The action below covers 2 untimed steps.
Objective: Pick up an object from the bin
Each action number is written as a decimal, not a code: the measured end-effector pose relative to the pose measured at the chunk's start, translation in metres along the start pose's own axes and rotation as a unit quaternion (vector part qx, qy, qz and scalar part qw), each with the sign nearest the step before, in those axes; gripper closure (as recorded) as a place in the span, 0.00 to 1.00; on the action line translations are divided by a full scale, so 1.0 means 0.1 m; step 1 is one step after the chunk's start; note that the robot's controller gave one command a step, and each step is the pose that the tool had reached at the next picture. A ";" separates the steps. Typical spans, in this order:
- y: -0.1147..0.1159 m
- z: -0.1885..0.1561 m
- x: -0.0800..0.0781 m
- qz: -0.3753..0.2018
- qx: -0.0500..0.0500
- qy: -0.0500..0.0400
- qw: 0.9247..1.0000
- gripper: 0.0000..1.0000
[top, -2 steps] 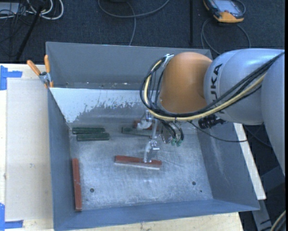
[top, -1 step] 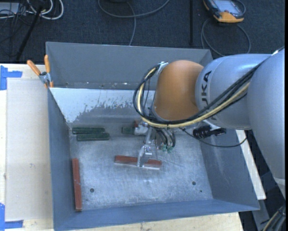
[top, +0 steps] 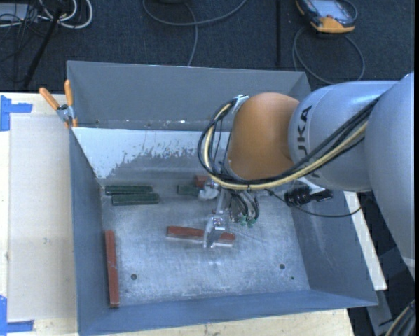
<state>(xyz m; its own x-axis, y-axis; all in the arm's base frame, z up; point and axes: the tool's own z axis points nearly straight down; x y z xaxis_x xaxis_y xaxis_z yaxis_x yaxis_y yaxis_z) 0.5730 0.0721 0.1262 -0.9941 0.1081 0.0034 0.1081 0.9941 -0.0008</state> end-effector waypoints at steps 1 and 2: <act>0.11 0.15 -0.02 0.063 -0.001 -0.001 0.998 0.00; 0.14 0.53 0.02 0.039 -0.001 -0.004 0.999 0.00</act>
Offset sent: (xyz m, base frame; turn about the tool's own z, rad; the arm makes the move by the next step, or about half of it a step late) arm -0.0038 0.0134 -0.0562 0.0795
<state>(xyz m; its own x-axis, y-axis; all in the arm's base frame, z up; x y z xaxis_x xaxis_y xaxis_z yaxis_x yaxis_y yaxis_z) 0.5720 0.0859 0.0729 -0.9825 0.1862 -0.0055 0.1862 0.9825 0.0017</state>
